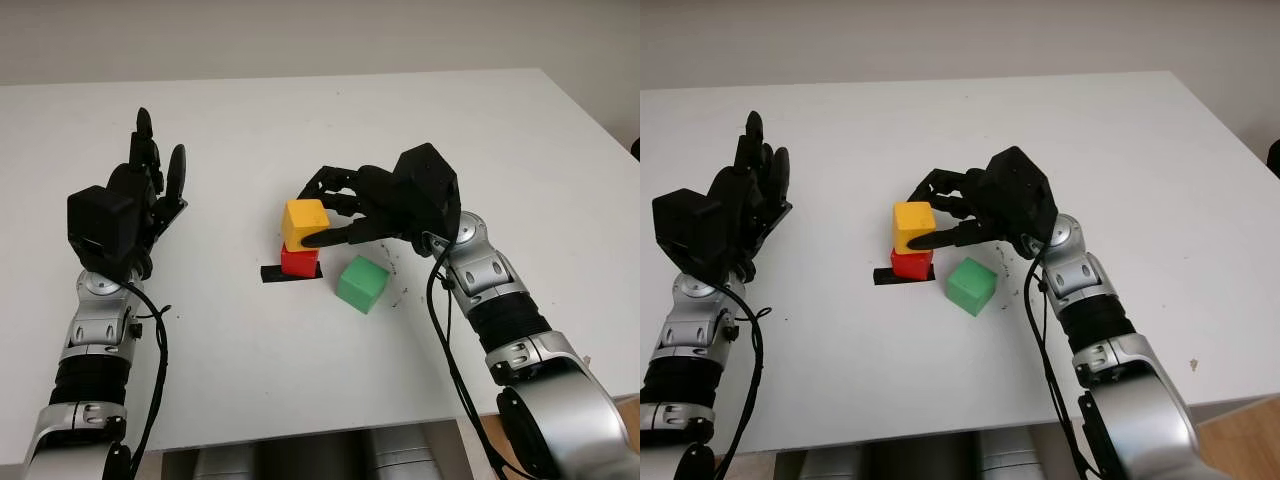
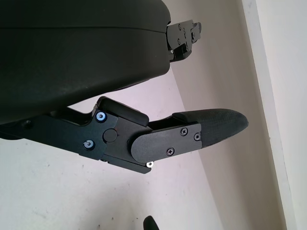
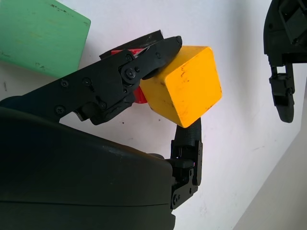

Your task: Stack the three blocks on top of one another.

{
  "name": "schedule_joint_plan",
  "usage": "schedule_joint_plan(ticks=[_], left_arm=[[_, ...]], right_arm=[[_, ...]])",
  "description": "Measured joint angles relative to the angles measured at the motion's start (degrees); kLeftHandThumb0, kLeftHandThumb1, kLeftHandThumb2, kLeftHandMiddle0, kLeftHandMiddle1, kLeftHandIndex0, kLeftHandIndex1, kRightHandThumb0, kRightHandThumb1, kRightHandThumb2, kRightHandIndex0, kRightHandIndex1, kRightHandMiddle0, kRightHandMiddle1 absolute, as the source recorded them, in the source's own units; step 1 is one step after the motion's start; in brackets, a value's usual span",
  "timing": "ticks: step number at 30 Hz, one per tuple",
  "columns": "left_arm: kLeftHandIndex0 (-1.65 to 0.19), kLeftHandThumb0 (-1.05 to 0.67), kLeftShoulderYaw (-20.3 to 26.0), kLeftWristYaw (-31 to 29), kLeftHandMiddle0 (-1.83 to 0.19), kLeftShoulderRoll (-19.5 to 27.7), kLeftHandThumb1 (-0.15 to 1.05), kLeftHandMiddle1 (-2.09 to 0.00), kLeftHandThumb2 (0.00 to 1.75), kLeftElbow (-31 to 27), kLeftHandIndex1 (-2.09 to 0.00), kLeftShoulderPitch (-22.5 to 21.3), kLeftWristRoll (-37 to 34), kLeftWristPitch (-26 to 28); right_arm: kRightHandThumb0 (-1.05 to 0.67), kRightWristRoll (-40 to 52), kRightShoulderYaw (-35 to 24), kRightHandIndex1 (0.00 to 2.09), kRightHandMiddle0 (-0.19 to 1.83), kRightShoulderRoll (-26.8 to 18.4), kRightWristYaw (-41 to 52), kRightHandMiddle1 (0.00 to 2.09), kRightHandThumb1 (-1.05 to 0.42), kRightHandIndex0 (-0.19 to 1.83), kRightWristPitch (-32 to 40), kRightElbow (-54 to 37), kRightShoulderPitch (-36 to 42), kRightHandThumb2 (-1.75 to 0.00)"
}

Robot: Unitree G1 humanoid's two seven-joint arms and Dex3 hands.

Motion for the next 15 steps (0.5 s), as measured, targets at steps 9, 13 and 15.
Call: schedule_joint_plan(ticks=[9,13,15], left_arm=[[0.19,-0.79,-0.03,-0.02,0.19,0.0,1.05,0.0,0.62,-0.25,0.0,0.41,-0.12,0.0],[0.19,-0.78,-0.03,0.02,0.19,-0.01,1.05,0.0,0.63,-0.25,0.0,0.42,-0.17,0.0],[0.19,-0.79,-0.03,0.03,0.19,-0.01,1.05,0.0,0.63,-0.25,0.0,0.42,-0.15,0.02]], right_arm=[[-0.46,-0.13,0.03,0.06,0.38,-0.02,0.16,1.59,-0.92,0.25,-0.48,0.0,0.01,-0.06],[-0.53,-1.17,0.67,0.04,0.19,-0.34,0.99,1.39,-0.95,0.2,-2.17,0.0,0.02,-0.06],[-0.56,-1.66,0.96,0.03,0.13,-0.64,1.64,1.19,-0.96,0.16,-2.44,0.0,0.01,-0.06]])
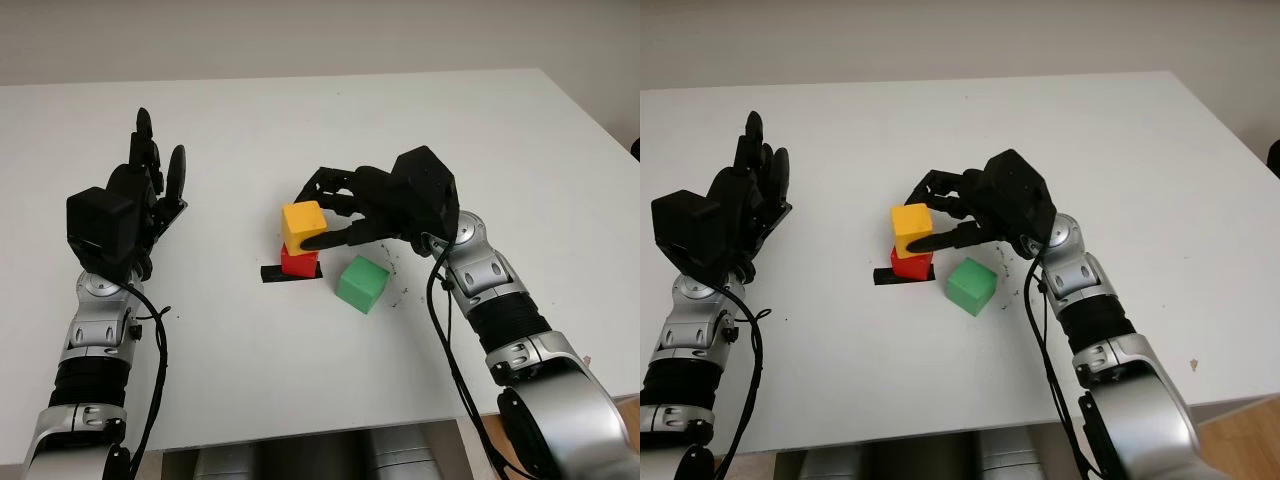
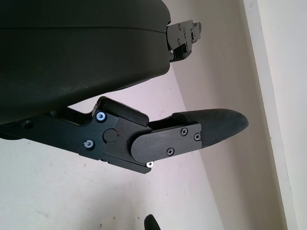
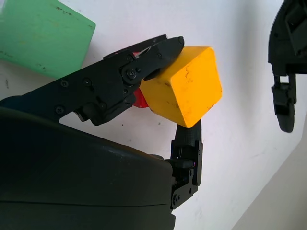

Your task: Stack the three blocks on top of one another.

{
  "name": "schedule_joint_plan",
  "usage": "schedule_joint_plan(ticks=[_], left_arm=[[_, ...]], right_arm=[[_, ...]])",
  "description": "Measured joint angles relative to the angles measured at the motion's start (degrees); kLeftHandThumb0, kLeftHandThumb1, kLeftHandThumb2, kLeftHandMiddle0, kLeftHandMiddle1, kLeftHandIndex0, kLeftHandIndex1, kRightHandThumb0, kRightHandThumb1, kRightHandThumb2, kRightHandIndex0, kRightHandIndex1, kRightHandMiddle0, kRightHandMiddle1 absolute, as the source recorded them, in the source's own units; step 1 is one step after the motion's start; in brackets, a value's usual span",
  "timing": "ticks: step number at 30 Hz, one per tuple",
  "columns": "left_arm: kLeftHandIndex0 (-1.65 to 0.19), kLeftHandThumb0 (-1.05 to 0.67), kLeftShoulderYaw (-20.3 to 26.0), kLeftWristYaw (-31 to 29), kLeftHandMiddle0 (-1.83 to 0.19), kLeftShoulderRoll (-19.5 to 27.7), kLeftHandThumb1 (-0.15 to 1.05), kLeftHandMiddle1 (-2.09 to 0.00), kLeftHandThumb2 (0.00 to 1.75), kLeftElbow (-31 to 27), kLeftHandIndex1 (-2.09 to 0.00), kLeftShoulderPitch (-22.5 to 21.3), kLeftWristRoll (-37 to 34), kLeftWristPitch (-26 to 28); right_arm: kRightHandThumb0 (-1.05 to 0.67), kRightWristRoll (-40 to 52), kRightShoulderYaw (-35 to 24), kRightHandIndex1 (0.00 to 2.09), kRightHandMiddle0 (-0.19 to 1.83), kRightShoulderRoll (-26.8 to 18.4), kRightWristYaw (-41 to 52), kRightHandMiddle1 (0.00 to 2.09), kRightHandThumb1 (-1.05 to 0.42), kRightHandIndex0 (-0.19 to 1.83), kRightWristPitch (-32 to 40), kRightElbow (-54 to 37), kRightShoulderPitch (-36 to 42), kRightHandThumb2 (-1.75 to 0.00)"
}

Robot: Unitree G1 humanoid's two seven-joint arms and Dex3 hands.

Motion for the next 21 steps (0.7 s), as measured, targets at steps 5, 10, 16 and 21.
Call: schedule_joint_plan(ticks=[5,10,16,21], left_arm=[[0.19,-0.79,-0.01,0.01,0.19,-0.02,1.05,0.0,0.62,-0.24,0.0,0.01,0.0,0.37],[0.19,-0.79,-0.04,-0.02,0.19,-0.02,1.05,0.0,0.63,-0.24,0.0,0.01,0.11,0.35],[0.19,-0.78,-0.04,-0.02,0.19,-0.02,1.05,0.0,0.63,-0.33,0.0,0.04,0.12,0.36],[0.19,-0.78,-0.04,-0.01,0.19,-0.02,1.05,0.0,0.63,-0.33,0.0,0.05,0.11,0.35]], right_arm=[[-0.65,-0.59,0.93,0.02,0.06,-0.54,2.01,0.69,-0.98,0.0,1.19,0.0,-0.01,-0.05],[-0.69,-0.91,1.05,0.02,0.02,-0.65,2.45,0.61,-0.97,-0.04,1.42,0.0,-0.01,-0.05],[-0.77,0.14,0.62,0.01,-0.12,-0.88,3.91,0.36,-0.93,-0.15,1.81,-0.05,-0.02,-0.05],[-0.82,4.21,-2.43,0.0,-0.18,-1.67,5.61,0.2,-0.91,-0.19,2.62,-1.1,-0.01,-0.05]])
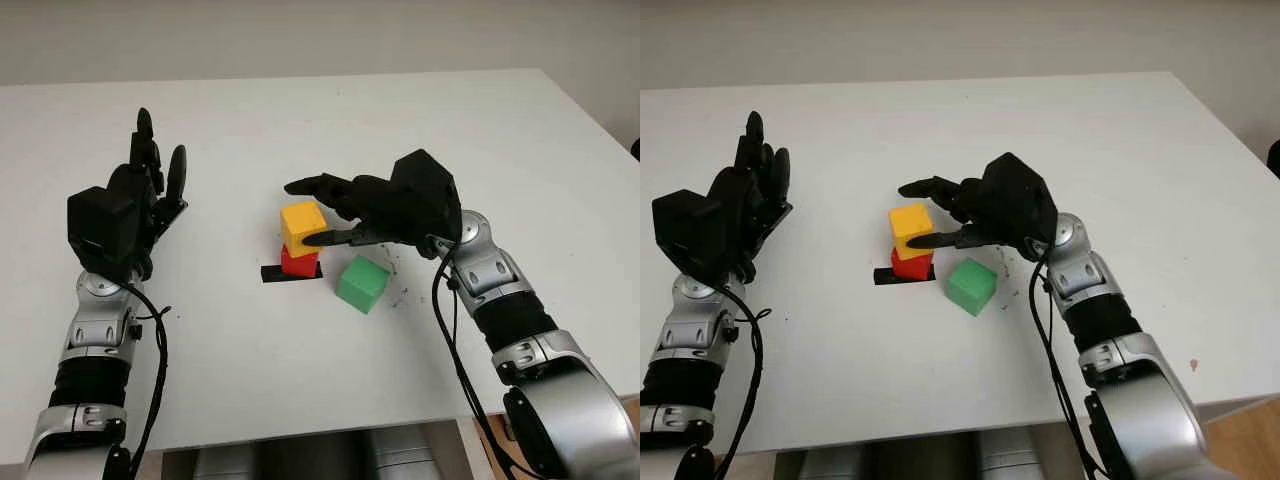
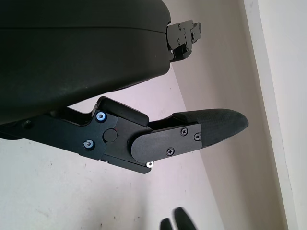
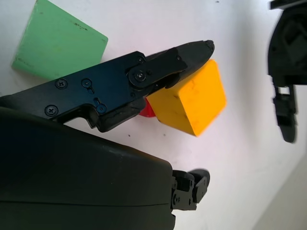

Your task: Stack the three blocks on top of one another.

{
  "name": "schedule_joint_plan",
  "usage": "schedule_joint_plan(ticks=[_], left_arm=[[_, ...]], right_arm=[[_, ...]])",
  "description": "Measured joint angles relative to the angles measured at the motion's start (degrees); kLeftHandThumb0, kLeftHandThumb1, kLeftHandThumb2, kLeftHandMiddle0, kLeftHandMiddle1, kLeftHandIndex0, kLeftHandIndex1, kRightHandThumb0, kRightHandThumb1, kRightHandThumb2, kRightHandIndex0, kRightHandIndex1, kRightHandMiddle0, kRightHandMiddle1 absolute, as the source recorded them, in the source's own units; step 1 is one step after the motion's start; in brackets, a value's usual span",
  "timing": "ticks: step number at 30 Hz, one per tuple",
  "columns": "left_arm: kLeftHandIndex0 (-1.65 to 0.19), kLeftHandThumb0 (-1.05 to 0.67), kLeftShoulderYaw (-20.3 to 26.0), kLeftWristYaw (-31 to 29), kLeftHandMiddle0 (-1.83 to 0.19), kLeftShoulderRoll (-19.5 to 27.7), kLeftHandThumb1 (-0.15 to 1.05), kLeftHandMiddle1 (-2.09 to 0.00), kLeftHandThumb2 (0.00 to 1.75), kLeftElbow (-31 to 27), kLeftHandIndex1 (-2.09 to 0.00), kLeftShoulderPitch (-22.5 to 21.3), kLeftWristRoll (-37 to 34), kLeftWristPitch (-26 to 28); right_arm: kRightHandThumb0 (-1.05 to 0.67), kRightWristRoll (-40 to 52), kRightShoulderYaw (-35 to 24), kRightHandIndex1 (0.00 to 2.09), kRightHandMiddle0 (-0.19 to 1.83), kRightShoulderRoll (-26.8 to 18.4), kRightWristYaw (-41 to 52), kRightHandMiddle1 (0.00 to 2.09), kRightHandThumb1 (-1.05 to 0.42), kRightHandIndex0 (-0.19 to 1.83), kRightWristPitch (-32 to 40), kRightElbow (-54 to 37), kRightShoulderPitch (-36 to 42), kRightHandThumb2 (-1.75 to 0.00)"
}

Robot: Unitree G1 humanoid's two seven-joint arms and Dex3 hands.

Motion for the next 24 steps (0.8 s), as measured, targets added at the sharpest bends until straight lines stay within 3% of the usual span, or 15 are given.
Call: schedule_joint_plan(ticks=[6,10,13,18,24], left_arm=[[0.19,-0.77,0.0,0.0,0.19,-0.01,1.05,0.0,0.63,0.03,0.0,0.0,0.0,-0.04],[0.19,-0.79,0.0,0.01,0.19,-0.01,1.05,0.0,0.62,0.04,0.0,0.02,0.07,-0.05],[0.19,-0.8,0.0,0.01,0.19,-0.01,1.05,0.0,0.63,0.05,0.0,0.05,0.07,0.01],[0.19,-0.79,0.1,0.02,0.19,0.07,1.05,0.0,0.62,0.51,0.0,0.04,0.1,0.01],[0.19,-0.76,0.11,-0.31,0.19,0.08,1.05,0.0,0.64,1.48,0.0,-0.33,-0.02,-0.52]], right_arm=[[-0.8,5.65,-5.14,0.0,-0.19,-2.76,1.72,0.11,-0.89,-0.19,3.17,-4.72,-0.06,-0.05],[-0.75,10.5,-9.65,0.0,-0.17,-5.57,1.59,0.11,-0.88,-0.19,10.09,-12.79,0.53,-0.05],[-0.67,13.57,-13.38,0.03,-0.09,-8.25,1.51,0.13,-0.88,-0.16,11.03,-17.4,1.3,-0.05],[-0.58,13.04,-16.07,0.14,0.18,-14.86,4.1,0.18,-0.83,0.12,2.01,-20.72,5.53,-0.04],[-0.55,4.58,-14.98,0.14,0.39,-23.34,5.65,0.15,-0.78,0.31,-13.33,-27.0,10.28,-0.05]])
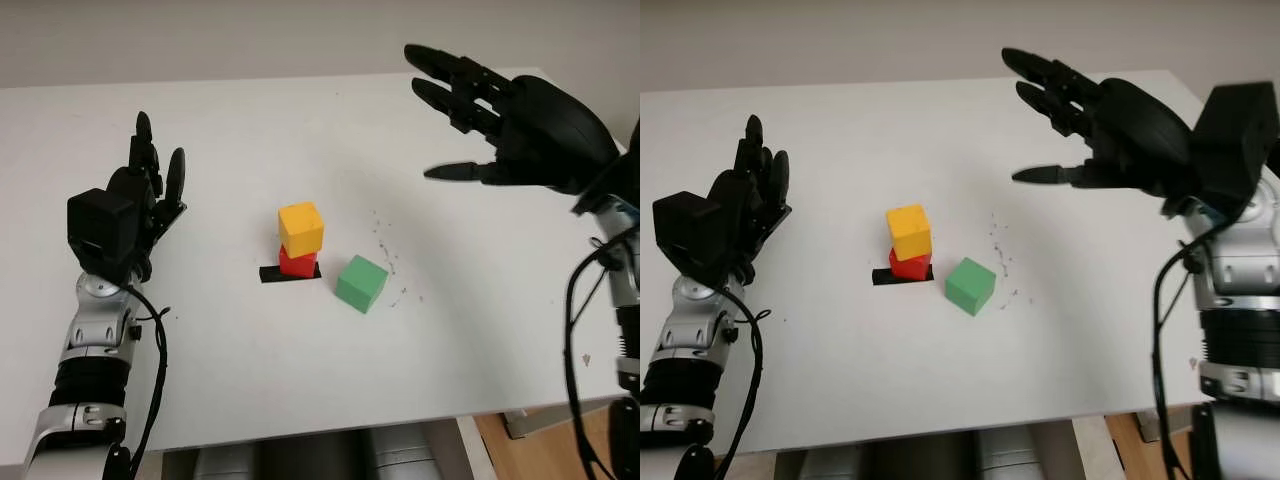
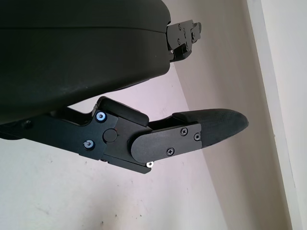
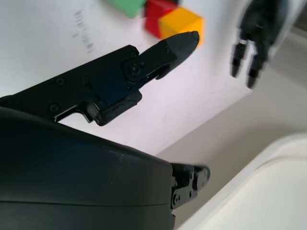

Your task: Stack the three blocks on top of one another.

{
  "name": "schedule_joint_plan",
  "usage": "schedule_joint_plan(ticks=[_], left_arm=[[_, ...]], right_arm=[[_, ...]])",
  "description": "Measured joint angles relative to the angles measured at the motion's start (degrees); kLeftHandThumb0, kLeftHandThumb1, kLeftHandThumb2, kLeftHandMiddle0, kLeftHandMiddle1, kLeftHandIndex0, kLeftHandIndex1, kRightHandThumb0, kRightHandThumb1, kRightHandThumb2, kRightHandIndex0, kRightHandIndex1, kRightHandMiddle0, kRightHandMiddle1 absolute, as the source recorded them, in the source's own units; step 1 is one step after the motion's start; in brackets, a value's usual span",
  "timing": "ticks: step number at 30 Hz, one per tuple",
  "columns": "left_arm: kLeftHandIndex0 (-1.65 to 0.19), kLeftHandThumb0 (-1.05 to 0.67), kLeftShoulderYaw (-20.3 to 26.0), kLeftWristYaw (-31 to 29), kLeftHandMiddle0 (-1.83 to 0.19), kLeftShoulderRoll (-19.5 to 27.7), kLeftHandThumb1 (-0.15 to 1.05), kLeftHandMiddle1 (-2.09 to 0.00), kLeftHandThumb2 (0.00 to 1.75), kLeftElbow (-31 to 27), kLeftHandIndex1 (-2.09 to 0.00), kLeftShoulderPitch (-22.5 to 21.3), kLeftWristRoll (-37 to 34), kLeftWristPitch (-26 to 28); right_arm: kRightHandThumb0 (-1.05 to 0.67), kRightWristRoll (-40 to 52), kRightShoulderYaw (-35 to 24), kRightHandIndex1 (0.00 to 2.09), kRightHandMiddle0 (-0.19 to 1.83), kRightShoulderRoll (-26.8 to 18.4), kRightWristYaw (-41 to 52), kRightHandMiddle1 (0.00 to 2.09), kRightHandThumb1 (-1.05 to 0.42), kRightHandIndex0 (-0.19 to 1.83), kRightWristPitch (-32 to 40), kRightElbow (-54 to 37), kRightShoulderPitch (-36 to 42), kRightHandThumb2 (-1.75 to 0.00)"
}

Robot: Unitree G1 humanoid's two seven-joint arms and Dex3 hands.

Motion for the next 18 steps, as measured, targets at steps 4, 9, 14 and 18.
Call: schedule_joint_plan(ticks=[4,9,14,18], left_arm=[[0.19,-0.75,-0.01,-0.48,0.19,-0.02,1.05,0.0,0.63,1.1,0.0,-0.7,-0.52,-1.06],[0.19,-0.75,-0.11,-0.63,0.19,-0.04,1.05,0.0,0.63,1.65,0.0,-1.23,-0.65,-1.63],[0.19,-0.74,-0.18,-0.07,0.19,-0.07,1.05,0.0,0.62,1.7,0.0,-1.42,-0.46,-1.57],[0.19,-0.74,-0.17,-0.11,0.19,-0.05,1.05,0.0,0.62,1.12,0.0,-1.38,-0.48,-1.35]], right_arm=[[-0.56,-5.46,2.23,0.11,0.45,-3.26,-0.13,0.12,-0.76,0.36,-8.57,-2.0,1.05,-0.05],[-0.58,-11.95,7.04,0.1,0.47,-4.46,-0.67,0.1,-0.76,0.38,-19.46,0.27,0.5,-0.05],[-0.61,-18.44,11.25,0.1,0.51,-5.34,-1.99,0.1,-0.76,0.41,-27.08,3.7,-1.95,-0.05],[-0.58,-22.22,14.24,0.09,0.54,-5.3,-4.21,0.1,-0.75,0.41,-31.48,6.53,-3.77,-0.05]])
